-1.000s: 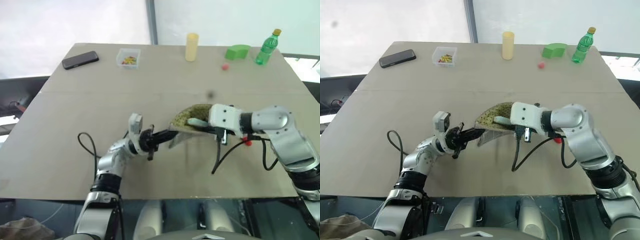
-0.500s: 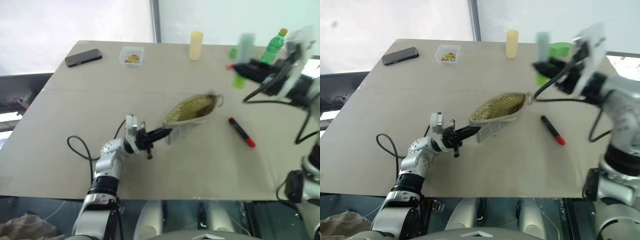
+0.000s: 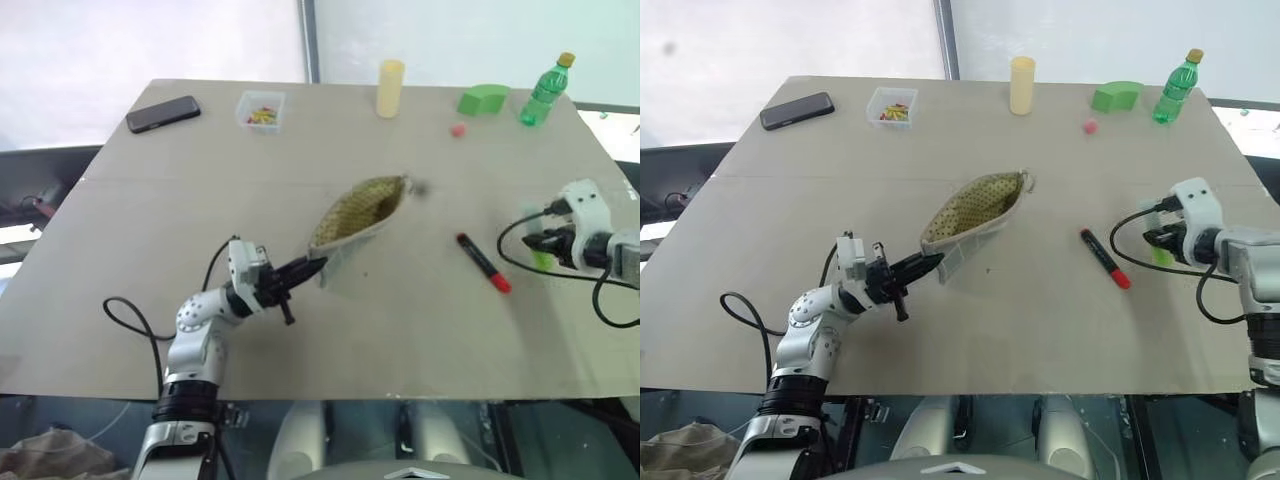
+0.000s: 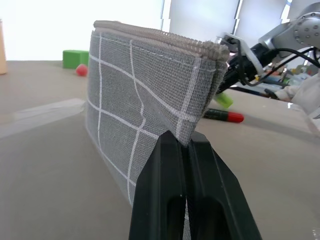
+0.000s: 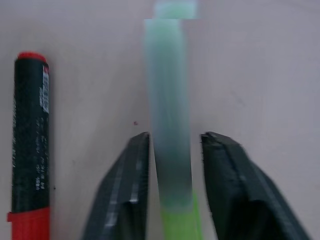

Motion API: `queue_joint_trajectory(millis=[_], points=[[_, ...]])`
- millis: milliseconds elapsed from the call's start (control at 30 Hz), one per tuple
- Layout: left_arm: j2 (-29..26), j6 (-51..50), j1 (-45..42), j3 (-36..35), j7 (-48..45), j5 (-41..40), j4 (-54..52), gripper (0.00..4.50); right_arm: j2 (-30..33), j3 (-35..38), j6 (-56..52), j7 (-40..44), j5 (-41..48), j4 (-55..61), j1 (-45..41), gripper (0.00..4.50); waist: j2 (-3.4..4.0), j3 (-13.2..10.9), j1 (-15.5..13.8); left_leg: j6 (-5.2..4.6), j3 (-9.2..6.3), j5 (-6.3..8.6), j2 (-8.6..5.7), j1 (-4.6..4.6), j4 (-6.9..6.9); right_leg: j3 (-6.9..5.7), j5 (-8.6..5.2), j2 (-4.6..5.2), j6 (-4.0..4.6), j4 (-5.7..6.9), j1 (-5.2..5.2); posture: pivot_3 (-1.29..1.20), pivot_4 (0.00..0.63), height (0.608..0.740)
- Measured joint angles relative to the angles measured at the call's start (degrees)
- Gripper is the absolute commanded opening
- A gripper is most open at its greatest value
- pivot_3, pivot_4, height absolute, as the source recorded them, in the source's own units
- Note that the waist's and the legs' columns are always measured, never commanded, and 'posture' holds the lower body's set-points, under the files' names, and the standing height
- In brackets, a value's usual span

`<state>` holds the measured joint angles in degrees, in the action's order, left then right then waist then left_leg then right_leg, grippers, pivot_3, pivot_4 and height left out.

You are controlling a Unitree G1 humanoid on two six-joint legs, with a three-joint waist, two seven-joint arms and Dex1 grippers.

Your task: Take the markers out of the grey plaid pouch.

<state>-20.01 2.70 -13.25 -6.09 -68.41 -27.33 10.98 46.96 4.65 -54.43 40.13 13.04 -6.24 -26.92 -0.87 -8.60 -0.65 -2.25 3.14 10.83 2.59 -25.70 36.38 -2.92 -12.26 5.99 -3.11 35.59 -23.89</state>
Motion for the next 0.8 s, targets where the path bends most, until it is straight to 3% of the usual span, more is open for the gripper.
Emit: queue_joint_trajectory(millis=[133,300,500,633,700,800], points=[[-1.6,0.0,0.0,0.8,2.3,2.0,-1.9,0.00,0.0,-1.5,3.5,0.7,-0.8,-1.7,1.4,4.45,0.00,0.0,-0.2,0.00,0.00,0.00,-0.02,-0.02,-0.01,0.00,0.11,-0.01,-0.19,0.00,0.00,0.00,0.150,0.740],[-2.7,5.1,-0.2,0.8,4.6,5.2,-1.7,0.00,-2.2,3.5,8.0,0.8,2.4,5.3,4.1,4.45,0.00,0.0,-0.2,0.00,-0.05,0.00,0.05,-0.01,-0.01,-0.03,0.11,-0.08,-0.21,0.00,0.01,0.00,0.150,0.740],[-8.3,14.1,-1.4,-4.6,9.7,8.4,2.2,0.00,-4.6,8.1,13.5,5.1,12.7,30.5,13.0,4.45,-0.03,0.0,-0.1,0.01,-0.27,0.00,0.19,-0.01,-0.04,-0.22,0.00,-0.19,-0.34,0.00,0.08,0.00,0.150,0.740],[-15.9,18.0,3.3,-6.8,20.0,20.7,2.4,0.00,-6.1,7.1,12.1,4.3,15.8,35.8,15.8,4.45,-0.13,-0.1,0.0,0.02,-0.21,0.01,0.14,0.02,-0.02,-0.19,-0.09,-0.09,-0.17,0.00,0.07,0.00,0.150,0.740],[-20.4,20.0,6.1,-7.2,18.6,21.6,3.6,0.00,-6.3,6.7,12.1,4.2,16.5,36.9,16.6,4.45,-0.10,-0.1,0.0,0.11,-0.23,0.06,0.20,0.03,-0.02,-0.20,-0.10,-0.02,-0.14,0.00,0.00,0.00,0.150,0.740],[-22.2,20.0,10.3,-8.7,16.9,19.5,4.5,0.00,-7.0,5.0,12.1,3.7,17.3,37.5,16.9,4.45,-0.06,-0.1,-0.2,0.28,-0.34,0.16,0.40,0.01,-0.02,-0.20,-0.10,0.10,-0.14,-0.03,-0.02,0.00,0.150,0.740]])
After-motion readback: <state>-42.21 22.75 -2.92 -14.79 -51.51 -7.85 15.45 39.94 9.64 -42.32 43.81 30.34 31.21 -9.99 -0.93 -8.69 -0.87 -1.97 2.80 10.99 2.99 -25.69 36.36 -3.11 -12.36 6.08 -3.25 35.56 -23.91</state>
